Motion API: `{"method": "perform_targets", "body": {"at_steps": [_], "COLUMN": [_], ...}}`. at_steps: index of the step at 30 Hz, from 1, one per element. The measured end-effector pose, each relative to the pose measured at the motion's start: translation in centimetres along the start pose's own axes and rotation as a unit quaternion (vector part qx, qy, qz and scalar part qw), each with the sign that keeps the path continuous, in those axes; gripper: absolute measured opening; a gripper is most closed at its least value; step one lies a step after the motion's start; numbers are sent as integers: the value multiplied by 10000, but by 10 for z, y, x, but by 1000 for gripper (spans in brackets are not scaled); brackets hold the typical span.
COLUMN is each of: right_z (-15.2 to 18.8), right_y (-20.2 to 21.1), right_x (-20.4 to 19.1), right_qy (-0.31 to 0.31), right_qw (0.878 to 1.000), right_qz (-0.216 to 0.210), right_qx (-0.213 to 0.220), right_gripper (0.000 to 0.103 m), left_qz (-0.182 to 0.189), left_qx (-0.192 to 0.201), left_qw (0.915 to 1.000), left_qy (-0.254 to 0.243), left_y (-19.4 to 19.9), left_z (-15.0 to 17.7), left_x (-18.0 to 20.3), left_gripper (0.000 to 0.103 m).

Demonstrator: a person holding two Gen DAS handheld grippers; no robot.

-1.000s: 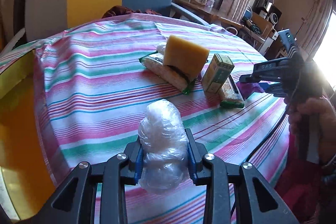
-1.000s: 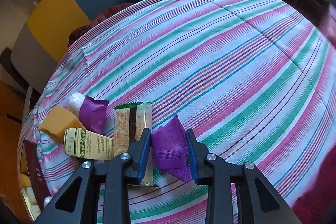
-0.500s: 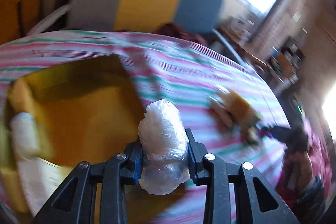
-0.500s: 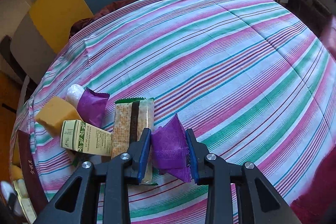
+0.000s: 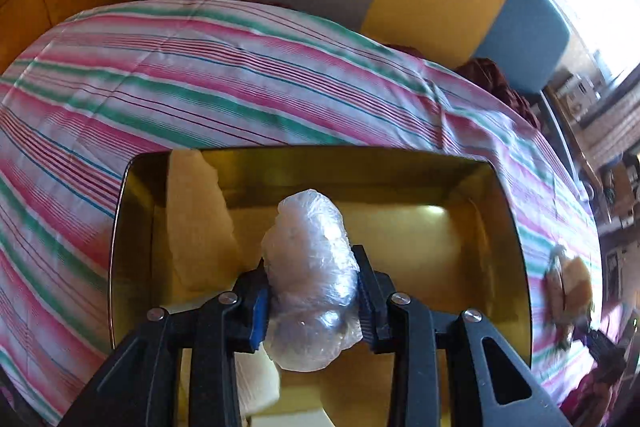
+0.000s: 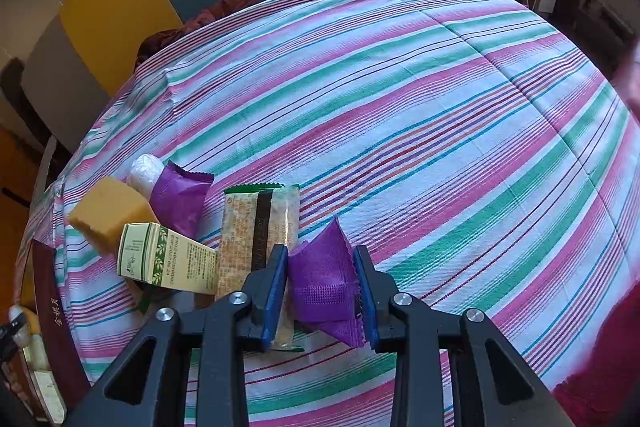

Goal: Organize objects
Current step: 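Carry the plastic bundle into the gold tray and open the left tool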

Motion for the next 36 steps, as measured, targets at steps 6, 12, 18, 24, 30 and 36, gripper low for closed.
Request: {"method": "perform_targets", "body": {"at_steps": [6,12,18,24,30,36], "right_z": [0,0,-2,-5,-6,-7], "right_y": [0,0,3,11,17,23], "right_x": [-1,0,1,5,9,15], "right_qy": [53,97,78,-23,-137,-325], "right_qw": [10000,9999,9999,9996,9991,9983], "right_qz": [45,79,122,106,109,28], "right_qx": [1,6,80,250,390,484], "right_gripper": [33,33,33,33,33,33], "left_qz": [-266,-390,-527,-588,-600,-620], "left_qx": [-1,96,508,1126,1455,1592], "left_qw": [9996,9992,9954,9869,9794,9751], "left_qy": [124,-15,-624,-997,-1269,-1411], "left_y": [-19,-11,31,81,106,116], "left_z": [-7,-2,12,59,110,137], "left_x": [-11,-8,17,51,73,83], "left_gripper": [46,53,53,53,53,53]}}
Point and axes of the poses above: each gripper's, at about its wrist camera, not at the fingertips, and y roughly against the way its jaws point, x to its right, z to its underside, the point moved 3 cm from there along -y, roughly the way its jaws point, and after that the axes turned 8 degrees about z, right-handed, at the moved point
